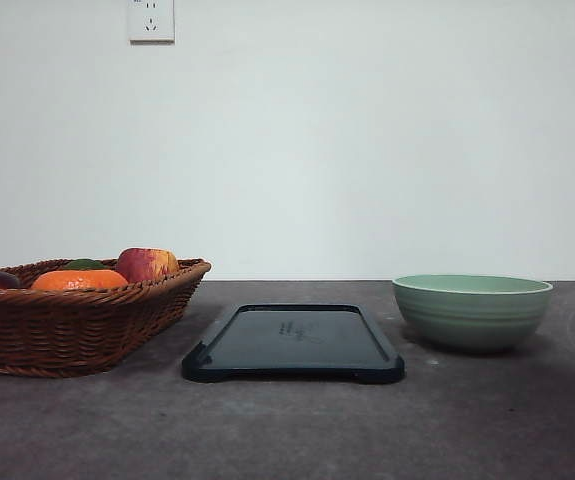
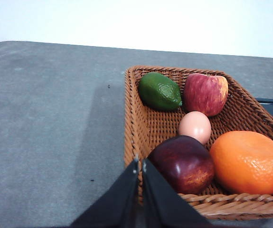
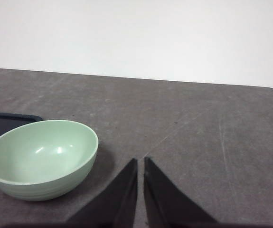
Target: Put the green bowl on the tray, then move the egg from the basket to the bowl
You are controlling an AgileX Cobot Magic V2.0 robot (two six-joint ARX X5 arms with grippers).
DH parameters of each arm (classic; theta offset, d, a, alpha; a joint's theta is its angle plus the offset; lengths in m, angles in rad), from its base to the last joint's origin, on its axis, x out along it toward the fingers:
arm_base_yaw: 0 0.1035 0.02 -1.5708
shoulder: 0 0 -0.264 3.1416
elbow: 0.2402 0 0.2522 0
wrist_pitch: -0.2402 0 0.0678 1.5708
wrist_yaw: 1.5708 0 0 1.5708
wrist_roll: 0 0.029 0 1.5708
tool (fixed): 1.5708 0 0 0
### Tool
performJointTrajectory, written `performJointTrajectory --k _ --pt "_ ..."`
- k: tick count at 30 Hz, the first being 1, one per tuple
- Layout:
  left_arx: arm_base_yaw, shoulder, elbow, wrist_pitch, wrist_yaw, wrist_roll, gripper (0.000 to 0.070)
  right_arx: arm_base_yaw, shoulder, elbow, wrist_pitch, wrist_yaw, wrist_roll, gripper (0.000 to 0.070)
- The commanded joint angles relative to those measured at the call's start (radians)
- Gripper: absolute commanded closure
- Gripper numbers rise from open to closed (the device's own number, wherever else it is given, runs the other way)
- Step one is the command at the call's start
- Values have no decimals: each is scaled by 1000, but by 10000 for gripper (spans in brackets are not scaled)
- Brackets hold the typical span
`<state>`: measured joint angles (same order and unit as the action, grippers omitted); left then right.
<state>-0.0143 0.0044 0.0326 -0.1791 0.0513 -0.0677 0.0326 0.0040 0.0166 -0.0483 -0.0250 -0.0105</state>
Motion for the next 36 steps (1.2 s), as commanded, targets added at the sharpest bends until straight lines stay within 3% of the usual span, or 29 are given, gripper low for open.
performJointTrajectory --k 1,5,8,10,13,19,22,25,28,32,36 --pt "0 -1 -19 2 1 3 700 1 0 -5 11 0 11 683" --pt "0 -1 -19 39 1 -25 700 0 0 -5 26 0 13 682" --pt "0 -1 -19 42 1 -152 700 3 0 -4 24 -3 31 682" --pt "0 -1 -19 42 1 -269 700 3 0 -4 25 -1 83 683" --pt "0 -1 -19 45 1 -420 700 3 0 -4 25 0 223 685" --pt "0 -1 -19 51 1 -799 700 3 0 -3 50 0 605 691" --pt "0 -1 -19 99 2 -924 700 3 0 -2 88 -7 729 693" --pt "0 -1 -17 204 2 -927 700 3 0 3 138 -49 740 693" --pt "0 -1 7 266 2 -872 699 3 1 39 116 -53 738 693" --pt "0 6 82 209 2 -719 699 3 21 116 44 -53 693 694" --pt "0 45 191 109 2 -587 698 3 86 207 6 -70 593 694"
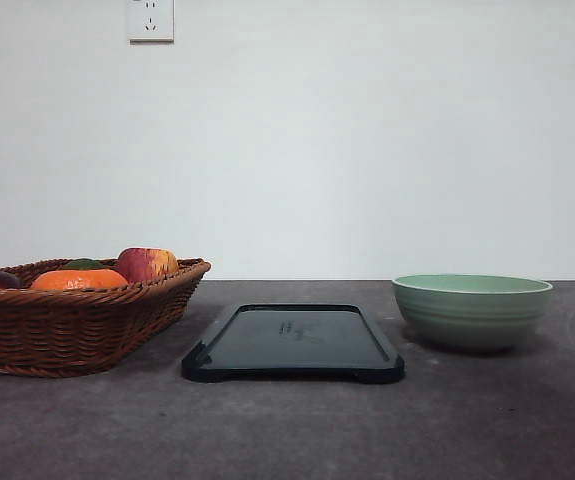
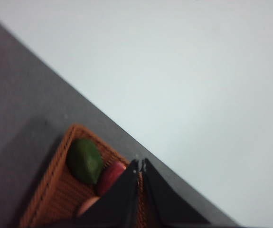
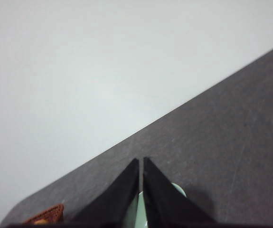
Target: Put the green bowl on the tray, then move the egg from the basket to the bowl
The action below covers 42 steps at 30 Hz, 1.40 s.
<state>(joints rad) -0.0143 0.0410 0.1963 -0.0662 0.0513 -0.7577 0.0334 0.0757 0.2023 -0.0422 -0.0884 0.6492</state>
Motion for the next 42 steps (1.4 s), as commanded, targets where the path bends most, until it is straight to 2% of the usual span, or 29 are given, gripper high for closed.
performJointTrajectory --k 1,8,12,15,21,27,32,38,42 --pt "0 23 56 -27 2 131 698 3 34 42 -5 -17 -94 694" --pt "0 178 275 -192 20 287 699 3 186 197 -68 -69 -257 694" --pt "0 299 408 -299 34 327 699 3 276 271 -97 -81 -328 694" --pt "0 388 497 -363 54 343 699 4 341 317 -126 -83 -373 694" --pt "0 553 637 -452 93 447 699 4 465 377 -162 -158 -418 694" --pt "-1 704 742 -550 148 572 699 4 577 417 -190 -237 -455 694" --pt "-21 810 810 -632 168 652 700 4 667 471 -279 -260 -488 694" --pt "-56 909 865 -715 171 822 700 9 775 556 -416 -263 -607 693" --pt "-72 937 866 -716 171 836 700 20 818 594 -461 -263 -649 693"
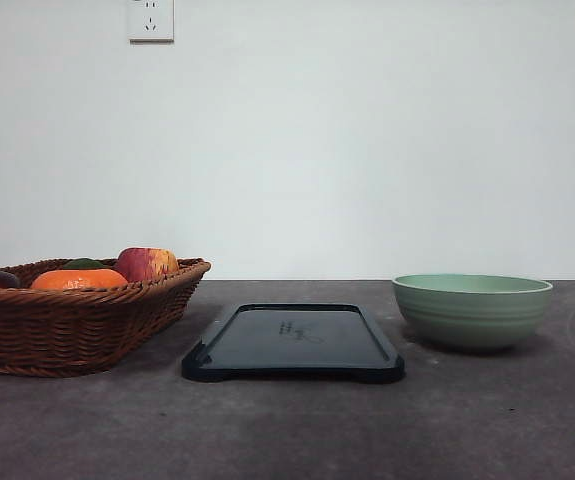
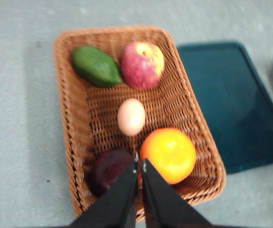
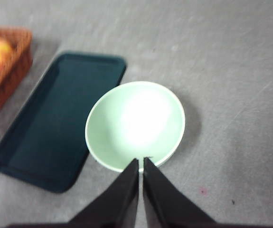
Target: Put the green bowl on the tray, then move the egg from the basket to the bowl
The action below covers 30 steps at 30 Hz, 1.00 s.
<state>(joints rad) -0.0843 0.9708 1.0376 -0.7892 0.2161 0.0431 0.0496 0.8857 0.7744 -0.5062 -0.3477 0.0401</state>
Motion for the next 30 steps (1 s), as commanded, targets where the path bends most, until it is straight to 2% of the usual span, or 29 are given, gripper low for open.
performJointTrajectory --k 1,5,6,8,10,11,12,16,23,30 --pt "-3 9 24 6 6 36 700 8 14 28 -3 -4 -44 693" --pt "-3 9 24 5 6 35 697 20 21 38 -12 -4 -58 687" --pt "-3 9 24 4 6 35 674 20 21 38 -12 -4 -59 659" --pt "-3 9 24 4 6 36 561 20 21 38 -19 -4 -59 546" --pt "-3 9 24 4 6 35 403 20 21 38 -30 -4 -59 418" --pt "-3 9 24 4 6 35 321 20 21 38 -35 -4 -59 375" --pt "-3 9 24 4 6 35 301 20 21 38 -40 -4 -59 370" --pt "-3 9 24 3 6 34 299 20 21 38 -58 -3 -49 368" --pt "-3 9 24 3 6 16 300 20 23 65 -95 17 18 368" --pt "-3 9 24 4 6 16 300 20 97 167 -238 86 42 368"
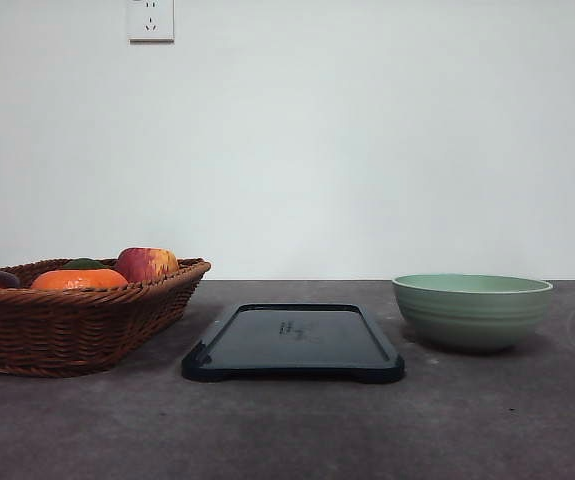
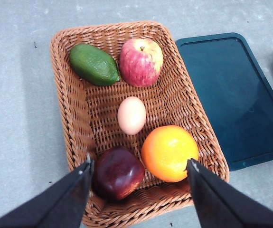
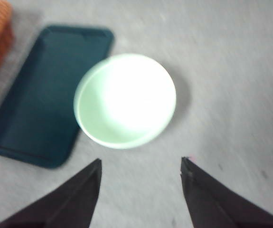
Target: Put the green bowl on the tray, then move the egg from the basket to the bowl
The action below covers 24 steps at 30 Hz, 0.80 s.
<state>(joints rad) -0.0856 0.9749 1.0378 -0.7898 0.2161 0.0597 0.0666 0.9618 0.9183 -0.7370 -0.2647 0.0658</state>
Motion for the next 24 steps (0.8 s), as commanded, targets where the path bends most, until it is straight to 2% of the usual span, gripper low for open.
performJointTrajectory --k 1,11,24 --pt "-2 5 24 5 6 -1 300 3 40 41 -28 4 16 368" --pt "-2 5 24 4 6 -1 300 3 296 218 -139 4 15 369" --pt "-2 5 24 5 6 -1 300 3 590 307 -38 4 3 369"
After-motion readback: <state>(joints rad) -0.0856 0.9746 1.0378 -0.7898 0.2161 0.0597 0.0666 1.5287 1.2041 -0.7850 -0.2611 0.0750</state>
